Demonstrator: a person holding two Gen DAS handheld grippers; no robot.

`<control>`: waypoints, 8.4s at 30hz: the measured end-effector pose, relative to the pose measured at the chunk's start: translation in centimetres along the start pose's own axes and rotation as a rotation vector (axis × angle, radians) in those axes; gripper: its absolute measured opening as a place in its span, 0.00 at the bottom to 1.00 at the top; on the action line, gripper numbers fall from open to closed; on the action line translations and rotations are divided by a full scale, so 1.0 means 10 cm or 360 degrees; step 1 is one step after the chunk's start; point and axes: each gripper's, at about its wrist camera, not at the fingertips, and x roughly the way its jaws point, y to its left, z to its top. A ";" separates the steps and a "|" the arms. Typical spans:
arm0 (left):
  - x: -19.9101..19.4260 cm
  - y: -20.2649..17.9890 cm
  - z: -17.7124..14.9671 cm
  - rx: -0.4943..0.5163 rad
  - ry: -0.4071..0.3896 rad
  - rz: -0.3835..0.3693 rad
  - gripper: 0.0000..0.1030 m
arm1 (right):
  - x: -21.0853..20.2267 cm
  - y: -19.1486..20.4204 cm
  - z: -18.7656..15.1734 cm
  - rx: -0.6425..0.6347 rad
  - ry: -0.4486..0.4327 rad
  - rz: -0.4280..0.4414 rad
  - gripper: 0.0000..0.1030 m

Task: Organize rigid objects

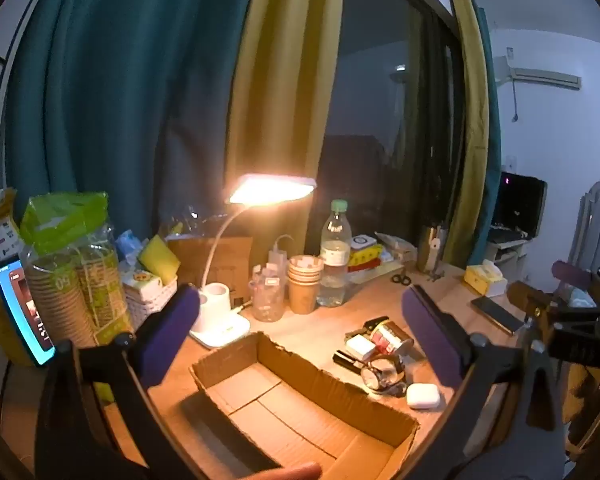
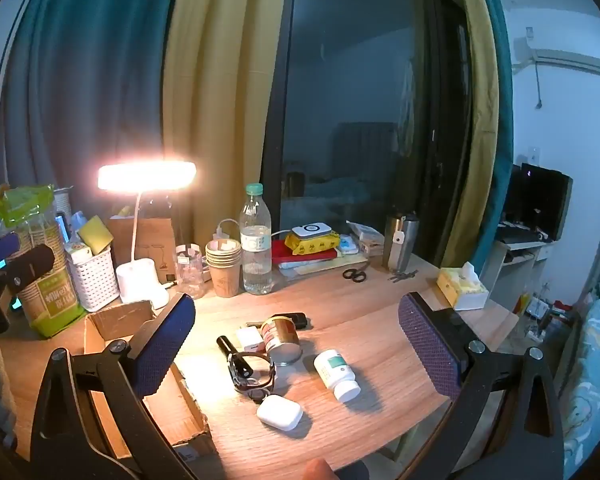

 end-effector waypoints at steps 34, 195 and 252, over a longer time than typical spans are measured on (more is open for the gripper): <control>0.10 -0.07 -0.09 0.0061 0.0136 0.0030 0.98 | 0.15 -0.13 -0.10 0.0106 0.0083 0.0090 1.00; 1.30 0.29 -1.63 -0.0267 0.1001 0.0121 0.14 | 1.12 0.67 -0.56 -0.0243 0.0530 0.0753 0.58; 1.30 0.35 -1.65 -0.0302 0.0984 0.0157 0.14 | 1.34 0.16 -0.71 -0.0178 0.0623 0.0562 0.59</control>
